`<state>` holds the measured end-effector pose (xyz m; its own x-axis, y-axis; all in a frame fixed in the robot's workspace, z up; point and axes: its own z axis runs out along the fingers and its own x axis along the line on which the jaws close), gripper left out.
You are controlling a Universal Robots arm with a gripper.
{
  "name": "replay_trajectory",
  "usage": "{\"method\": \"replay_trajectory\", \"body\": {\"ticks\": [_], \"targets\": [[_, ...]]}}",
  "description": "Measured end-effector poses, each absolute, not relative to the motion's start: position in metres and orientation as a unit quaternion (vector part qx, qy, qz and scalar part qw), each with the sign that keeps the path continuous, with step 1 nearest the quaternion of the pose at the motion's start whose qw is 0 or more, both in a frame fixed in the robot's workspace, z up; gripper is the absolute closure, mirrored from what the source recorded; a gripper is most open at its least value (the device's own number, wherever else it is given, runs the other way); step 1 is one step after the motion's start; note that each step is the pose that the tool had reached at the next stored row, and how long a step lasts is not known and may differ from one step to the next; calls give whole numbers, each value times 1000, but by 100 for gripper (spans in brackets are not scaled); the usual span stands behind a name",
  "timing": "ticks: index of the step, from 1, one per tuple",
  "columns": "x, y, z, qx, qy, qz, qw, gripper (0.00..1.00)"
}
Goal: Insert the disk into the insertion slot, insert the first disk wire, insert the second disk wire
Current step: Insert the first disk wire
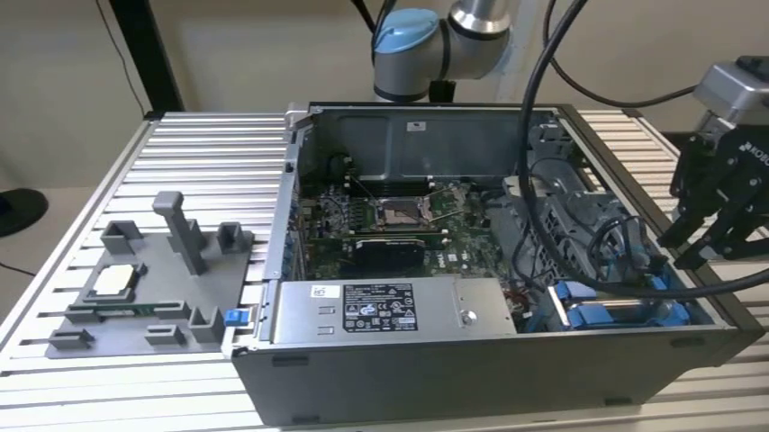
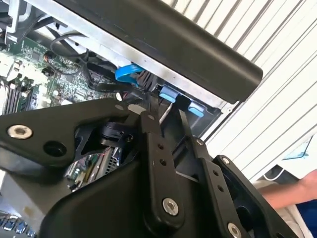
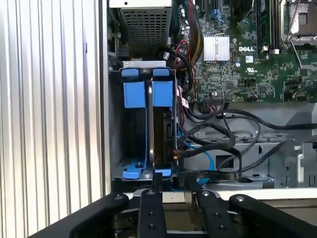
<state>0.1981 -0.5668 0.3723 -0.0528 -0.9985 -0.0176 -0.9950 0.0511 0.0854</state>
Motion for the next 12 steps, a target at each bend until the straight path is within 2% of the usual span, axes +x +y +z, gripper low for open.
{"method": "replay_trajectory", "body": {"ticks": [12], "targets": [[211, -565, 364, 686, -723, -64, 51, 0]]}}
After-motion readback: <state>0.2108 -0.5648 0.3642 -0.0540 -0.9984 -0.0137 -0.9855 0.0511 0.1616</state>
